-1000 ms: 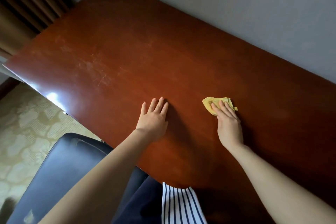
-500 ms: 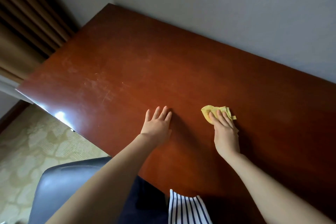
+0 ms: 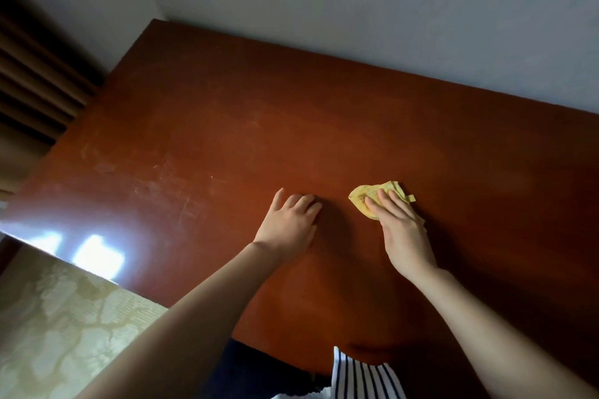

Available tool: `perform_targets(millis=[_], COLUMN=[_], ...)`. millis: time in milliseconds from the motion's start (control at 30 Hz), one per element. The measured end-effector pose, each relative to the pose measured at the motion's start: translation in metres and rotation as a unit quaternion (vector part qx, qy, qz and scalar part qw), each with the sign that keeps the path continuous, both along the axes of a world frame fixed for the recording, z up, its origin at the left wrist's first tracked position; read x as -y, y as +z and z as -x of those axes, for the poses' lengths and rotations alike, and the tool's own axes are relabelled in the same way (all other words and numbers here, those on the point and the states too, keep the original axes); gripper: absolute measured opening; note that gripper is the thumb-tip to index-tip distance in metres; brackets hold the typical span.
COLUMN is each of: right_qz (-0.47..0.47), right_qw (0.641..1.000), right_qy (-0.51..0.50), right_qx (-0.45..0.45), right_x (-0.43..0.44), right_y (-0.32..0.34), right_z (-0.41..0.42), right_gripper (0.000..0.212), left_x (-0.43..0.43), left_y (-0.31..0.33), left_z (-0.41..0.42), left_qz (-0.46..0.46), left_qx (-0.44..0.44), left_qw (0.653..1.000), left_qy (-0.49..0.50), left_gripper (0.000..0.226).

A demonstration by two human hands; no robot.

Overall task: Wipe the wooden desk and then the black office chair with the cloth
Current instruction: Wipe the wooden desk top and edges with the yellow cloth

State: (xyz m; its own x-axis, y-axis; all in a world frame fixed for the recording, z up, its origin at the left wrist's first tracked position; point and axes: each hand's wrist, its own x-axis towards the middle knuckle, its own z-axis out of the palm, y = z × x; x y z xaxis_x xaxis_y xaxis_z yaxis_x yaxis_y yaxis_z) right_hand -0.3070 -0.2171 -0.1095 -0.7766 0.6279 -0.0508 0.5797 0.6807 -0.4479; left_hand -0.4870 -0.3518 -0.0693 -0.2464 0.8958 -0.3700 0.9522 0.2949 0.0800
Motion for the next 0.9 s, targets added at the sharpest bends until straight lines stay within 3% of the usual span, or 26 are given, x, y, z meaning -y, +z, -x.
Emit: perform_targets(millis=[267, 467, 800, 900], right_qz=[-0.026, -0.051, -0.111, -0.096], right_qw=[0.996, 0.978, 0.985, 0.995], right_qy=[-0.087, -0.203, -0.127, -0.039], right_qx=[0.008, -0.018, -0.025, 0.004], right_x=[-0.02, 0.007, 0.109, 0.14], right_y=[0.001, -0.001, -0.001, -0.005], right_z=[0.14, 0.221, 0.227, 0.215], right_gripper=[0.049, 0.05, 0.044, 0.047], left_x=[-0.005, 0.009, -0.027, -0.036], left_y=[0.0, 0.002, 0.007, 0.004], left_z=[0.103, 0.188, 0.233, 0.231], left_qz=[-0.058, -0.069, -0.041, -0.009], left_qx=[0.059, 0.122, 0.146, 0.145], left_qw=[0.986, 0.981, 0.974, 0.975], left_qy=[-0.148, -0.133, -0.168, -0.167], left_gripper=[0.043, 0.046, 0.064, 0.066])
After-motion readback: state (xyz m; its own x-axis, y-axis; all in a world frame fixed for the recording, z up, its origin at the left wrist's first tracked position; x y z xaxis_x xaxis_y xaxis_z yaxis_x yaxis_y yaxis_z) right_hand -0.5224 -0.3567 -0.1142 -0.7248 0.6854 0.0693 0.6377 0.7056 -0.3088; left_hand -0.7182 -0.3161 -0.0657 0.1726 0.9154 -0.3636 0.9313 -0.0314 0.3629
